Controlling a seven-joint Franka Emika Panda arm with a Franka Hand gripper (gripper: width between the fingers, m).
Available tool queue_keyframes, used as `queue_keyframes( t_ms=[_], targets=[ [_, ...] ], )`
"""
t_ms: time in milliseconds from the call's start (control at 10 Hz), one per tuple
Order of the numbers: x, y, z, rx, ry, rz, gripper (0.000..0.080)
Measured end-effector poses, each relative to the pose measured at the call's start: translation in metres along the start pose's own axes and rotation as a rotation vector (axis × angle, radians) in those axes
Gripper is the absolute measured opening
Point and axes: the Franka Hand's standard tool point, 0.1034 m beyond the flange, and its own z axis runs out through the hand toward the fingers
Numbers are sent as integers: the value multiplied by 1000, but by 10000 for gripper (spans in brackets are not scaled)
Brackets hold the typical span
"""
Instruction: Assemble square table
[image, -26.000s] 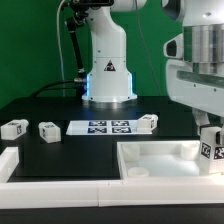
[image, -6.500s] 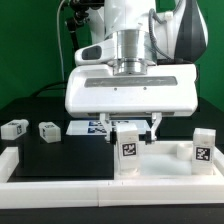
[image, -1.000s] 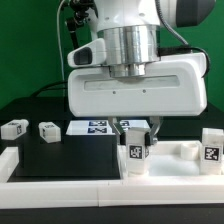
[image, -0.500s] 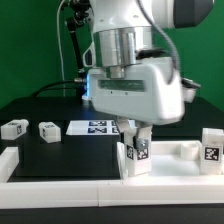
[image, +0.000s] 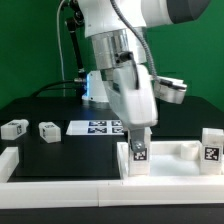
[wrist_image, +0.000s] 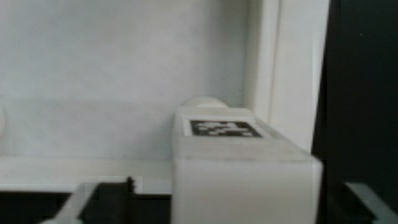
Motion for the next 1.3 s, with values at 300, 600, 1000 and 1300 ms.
queue_keyframes(
  t_ms=[300, 600, 1000, 1300],
  targets=[
    [-18, 0, 2, -49, 11, -475, 634],
    [-14, 0, 2, -48, 13, -702, 648],
    [-16, -4, -1, -95, 14, -1137, 648],
    [-9, -2, -2, -99, 23, -1012, 400]
  ],
)
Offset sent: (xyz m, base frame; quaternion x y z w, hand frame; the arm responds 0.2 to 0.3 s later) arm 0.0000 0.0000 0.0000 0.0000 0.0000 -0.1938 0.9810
